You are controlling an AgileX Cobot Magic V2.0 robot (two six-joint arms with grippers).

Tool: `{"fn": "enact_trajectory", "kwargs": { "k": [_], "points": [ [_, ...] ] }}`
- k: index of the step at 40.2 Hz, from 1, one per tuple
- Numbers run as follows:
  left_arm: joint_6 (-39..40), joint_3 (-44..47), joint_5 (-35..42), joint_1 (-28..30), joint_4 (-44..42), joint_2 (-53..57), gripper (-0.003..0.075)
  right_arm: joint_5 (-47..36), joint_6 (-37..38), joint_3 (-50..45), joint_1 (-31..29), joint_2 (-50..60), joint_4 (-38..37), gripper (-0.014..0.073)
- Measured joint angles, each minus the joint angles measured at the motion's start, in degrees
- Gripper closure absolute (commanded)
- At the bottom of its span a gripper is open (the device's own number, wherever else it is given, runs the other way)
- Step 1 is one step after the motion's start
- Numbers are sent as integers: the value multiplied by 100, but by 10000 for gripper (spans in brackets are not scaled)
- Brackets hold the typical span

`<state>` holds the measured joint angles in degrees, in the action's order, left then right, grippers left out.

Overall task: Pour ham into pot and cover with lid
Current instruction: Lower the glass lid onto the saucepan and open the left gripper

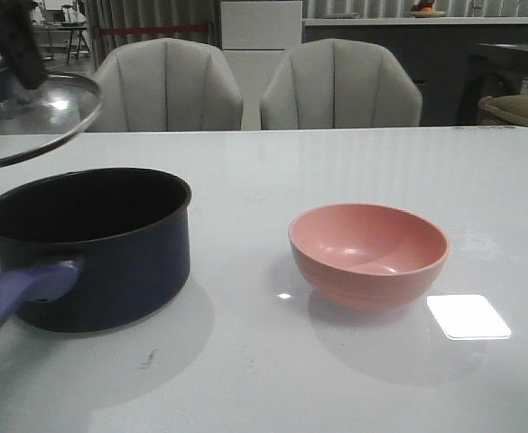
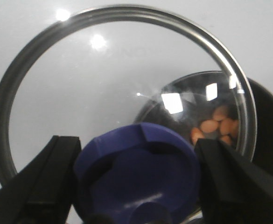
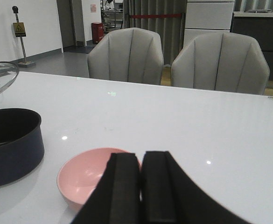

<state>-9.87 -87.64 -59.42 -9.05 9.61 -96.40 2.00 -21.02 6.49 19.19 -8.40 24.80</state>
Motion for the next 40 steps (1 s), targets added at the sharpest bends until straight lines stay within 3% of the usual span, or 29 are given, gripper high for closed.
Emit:
{"fn": "enact_trajectory", "kwargs": {
  "k": [6, 17, 40],
  "points": [
    [-2, -21, -156, -548, -61, -43, 328, 0, 0, 0, 0, 0, 0, 443],
    [-12, -41, -399, -1011, -110, -466, 328, 0, 0, 0, 0, 0, 0, 443],
    [-12, -71, -470, -1063, -120, -831, 320, 0, 0, 0, 0, 0, 0, 443]
  ]
}}
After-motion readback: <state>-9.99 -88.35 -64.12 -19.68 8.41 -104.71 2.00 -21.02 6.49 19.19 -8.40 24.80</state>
